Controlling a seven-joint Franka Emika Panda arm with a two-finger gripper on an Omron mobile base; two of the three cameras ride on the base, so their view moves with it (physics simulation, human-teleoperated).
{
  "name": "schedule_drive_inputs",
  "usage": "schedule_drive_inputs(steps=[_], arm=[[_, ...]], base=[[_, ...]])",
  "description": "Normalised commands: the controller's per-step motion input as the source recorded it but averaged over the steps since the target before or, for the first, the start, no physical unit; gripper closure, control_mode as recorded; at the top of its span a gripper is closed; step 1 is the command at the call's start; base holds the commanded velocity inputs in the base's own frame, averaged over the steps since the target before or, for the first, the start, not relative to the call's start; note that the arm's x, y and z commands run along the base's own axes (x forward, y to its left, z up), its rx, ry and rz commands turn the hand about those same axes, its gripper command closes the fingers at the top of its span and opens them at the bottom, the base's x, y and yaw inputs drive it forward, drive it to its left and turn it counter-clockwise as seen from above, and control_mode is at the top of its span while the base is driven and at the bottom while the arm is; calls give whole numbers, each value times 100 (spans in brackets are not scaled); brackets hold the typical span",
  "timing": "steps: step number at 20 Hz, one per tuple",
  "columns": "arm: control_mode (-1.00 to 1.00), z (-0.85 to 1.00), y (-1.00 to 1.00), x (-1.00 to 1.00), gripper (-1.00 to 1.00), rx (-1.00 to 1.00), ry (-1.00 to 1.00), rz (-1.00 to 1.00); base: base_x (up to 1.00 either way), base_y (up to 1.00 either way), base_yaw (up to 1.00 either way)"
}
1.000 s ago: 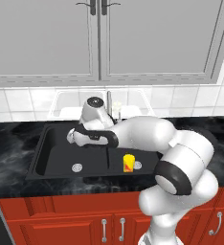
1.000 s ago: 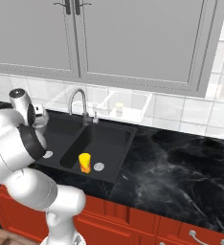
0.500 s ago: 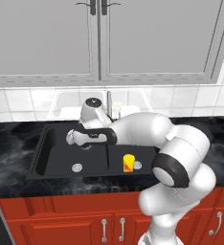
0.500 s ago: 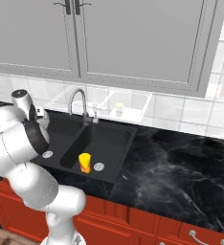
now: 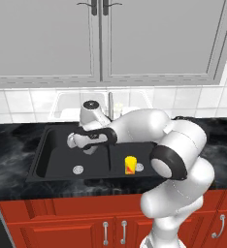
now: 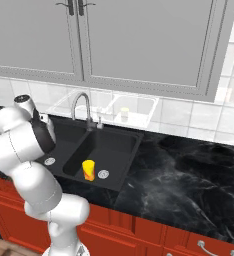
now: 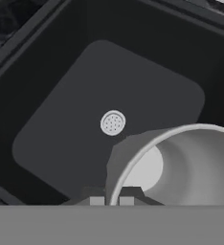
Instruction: Place the glass cup in the left basin and the cup in the right basin of the sink.
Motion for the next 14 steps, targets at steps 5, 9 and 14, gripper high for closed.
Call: schedule_drive_inputs(steps=[5, 9, 14], arm=[[-100, -27, 0, 3, 100, -6, 0, -4], [-100, -24, 0, 9, 100, -2, 1, -4], [-100, -22, 0, 14, 100, 0, 6, -1]], base=[[0, 0, 0], [0, 0, 0], [0, 0, 0]])
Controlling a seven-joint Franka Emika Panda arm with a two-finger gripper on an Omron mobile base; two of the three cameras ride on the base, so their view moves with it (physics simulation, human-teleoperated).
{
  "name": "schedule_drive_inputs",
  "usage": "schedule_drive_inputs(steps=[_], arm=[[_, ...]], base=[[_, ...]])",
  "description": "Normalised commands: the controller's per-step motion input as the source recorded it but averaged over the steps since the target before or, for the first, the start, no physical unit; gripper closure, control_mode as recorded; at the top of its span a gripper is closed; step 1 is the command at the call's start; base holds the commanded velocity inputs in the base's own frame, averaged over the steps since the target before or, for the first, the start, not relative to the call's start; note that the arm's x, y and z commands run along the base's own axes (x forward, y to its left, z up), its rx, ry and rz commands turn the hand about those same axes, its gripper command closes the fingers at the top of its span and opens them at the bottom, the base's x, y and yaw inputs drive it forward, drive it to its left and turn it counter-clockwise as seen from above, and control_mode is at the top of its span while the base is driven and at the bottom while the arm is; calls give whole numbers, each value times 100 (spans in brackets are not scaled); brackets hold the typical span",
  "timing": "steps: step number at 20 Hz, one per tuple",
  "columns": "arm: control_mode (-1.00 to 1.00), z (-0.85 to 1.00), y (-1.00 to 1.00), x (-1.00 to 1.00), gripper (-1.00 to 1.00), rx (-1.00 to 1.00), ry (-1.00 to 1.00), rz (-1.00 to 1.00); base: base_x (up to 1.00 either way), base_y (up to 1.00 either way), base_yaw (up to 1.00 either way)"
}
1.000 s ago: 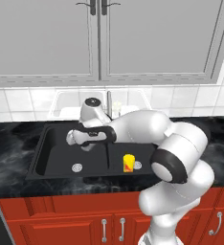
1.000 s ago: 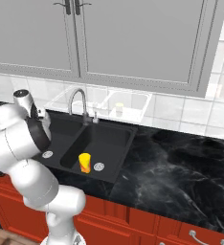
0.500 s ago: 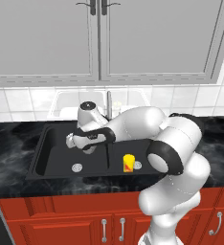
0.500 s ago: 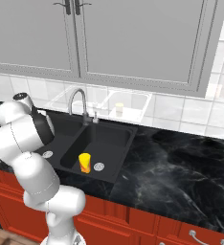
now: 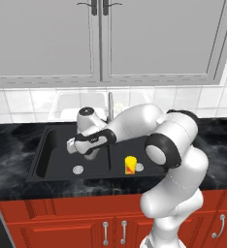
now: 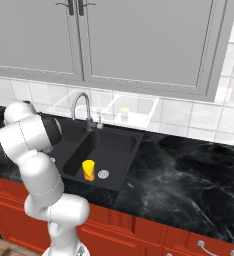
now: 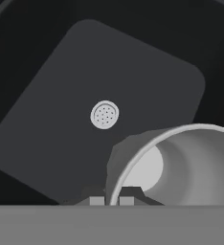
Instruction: Place the glass cup in the left basin and the cup in the right basin of the sink.
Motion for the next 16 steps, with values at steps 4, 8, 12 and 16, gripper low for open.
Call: schedule_drive_inputs(steps=[4, 8, 12, 16], arm=[[-100, -24, 0, 14, 100, 0, 10, -1], [-100, -26, 0, 15, 100, 0, 10, 0], [-100, -28, 0, 11, 100, 0, 9, 0], [-100, -29, 0, 12, 100, -1, 7, 0]], base=[[0, 0, 0], [0, 0, 0], [0, 0, 0], [0, 0, 0]])
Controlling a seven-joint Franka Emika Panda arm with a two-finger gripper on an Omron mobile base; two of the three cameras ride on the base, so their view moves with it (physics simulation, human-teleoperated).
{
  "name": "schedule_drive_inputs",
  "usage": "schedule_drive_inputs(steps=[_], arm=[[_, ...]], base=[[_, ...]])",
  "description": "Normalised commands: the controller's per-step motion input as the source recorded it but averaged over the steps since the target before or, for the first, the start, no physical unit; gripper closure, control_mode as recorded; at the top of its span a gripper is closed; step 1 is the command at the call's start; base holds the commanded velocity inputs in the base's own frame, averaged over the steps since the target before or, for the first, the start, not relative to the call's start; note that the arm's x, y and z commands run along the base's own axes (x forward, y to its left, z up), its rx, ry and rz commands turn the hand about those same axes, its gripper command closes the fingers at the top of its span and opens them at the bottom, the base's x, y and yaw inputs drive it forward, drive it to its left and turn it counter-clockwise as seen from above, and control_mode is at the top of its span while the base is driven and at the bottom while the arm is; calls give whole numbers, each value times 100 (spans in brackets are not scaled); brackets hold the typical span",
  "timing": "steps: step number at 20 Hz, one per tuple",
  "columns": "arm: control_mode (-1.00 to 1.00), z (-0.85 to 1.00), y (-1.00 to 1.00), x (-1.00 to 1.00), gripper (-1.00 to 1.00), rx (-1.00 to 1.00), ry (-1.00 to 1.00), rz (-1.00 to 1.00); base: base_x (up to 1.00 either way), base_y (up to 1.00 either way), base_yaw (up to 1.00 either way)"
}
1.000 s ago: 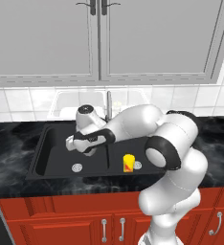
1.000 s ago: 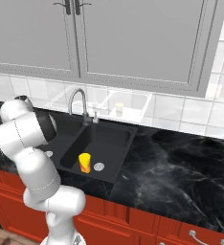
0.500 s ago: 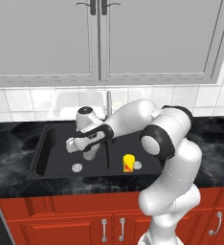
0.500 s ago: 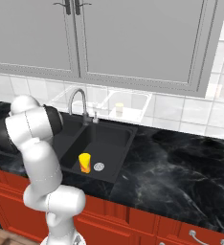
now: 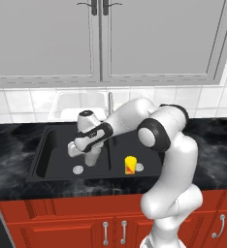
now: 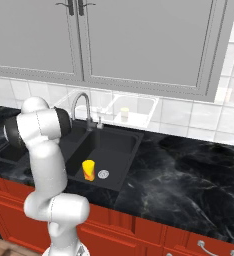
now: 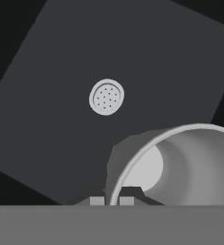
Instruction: Place the glass cup in the left basin and the cup in the right basin of the sink.
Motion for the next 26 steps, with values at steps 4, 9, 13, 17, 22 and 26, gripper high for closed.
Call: schedule_drive_inputs(steps=[4, 9, 13, 17, 22, 26], arm=[[-100, -26, 0, 10, 100, -6, 0, -2], [-100, -27, 0, 8, 100, -7, 1, -3], [-100, -27, 0, 6, 100, -8, 1, -4], [-100, -26, 0, 6, 100, -4, 5, -4], [-100, -22, 0, 4, 100, -1, 3, -2], [-100, -21, 0, 1, 100, 0, 2, -1]], base=[[0, 0, 0], [0, 0, 0], [0, 0, 0], [0, 0, 0], [0, 0, 0], [0, 0, 0]])
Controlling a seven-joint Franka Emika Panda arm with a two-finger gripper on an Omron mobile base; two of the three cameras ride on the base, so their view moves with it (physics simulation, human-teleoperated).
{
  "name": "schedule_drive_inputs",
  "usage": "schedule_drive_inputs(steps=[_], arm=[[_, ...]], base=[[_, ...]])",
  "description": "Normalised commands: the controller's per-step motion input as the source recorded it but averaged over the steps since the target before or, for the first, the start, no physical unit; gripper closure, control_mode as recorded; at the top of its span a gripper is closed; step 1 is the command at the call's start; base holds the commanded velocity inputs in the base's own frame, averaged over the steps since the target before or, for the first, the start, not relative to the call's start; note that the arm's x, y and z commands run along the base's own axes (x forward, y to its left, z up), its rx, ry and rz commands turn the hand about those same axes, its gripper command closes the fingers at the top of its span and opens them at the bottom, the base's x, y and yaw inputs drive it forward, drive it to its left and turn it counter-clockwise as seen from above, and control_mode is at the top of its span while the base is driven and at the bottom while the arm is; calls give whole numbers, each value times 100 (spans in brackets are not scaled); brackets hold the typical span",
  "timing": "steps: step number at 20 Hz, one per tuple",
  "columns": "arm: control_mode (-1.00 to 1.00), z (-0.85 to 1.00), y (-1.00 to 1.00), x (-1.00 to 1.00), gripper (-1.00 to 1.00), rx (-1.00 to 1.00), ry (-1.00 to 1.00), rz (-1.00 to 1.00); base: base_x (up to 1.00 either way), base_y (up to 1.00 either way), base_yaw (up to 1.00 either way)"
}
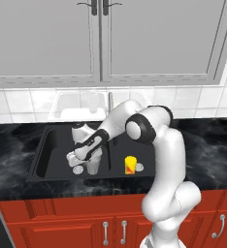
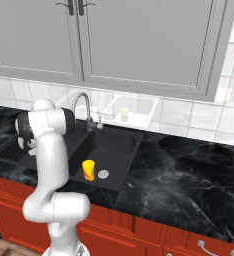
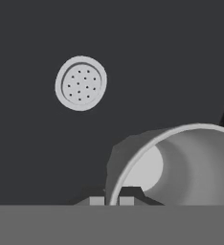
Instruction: Place the glass cup in the left basin and the cup in the right basin of the sink.
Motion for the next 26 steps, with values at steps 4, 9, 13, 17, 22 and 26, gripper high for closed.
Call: schedule_drive_inputs(steps=[4, 9, 13, 17, 22, 26], arm=[[-100, -21, 0, 1, 100, 0, 2, -1], [-100, -20, 0, 1, 100, 0, 0, -1], [-100, -18, 0, 0, 100, 0, 0, -1], [-100, -18, 1, 0, 100, 0, 0, -1], [-100, -17, 1, 1, 100, 0, 0, -1], [-100, -15, 1, 1, 100, 0, 0, 0]], base=[[0, 0, 0], [0, 0, 0], [0, 0, 0], [0, 0, 0], [0, 0, 0], [0, 0, 0]])
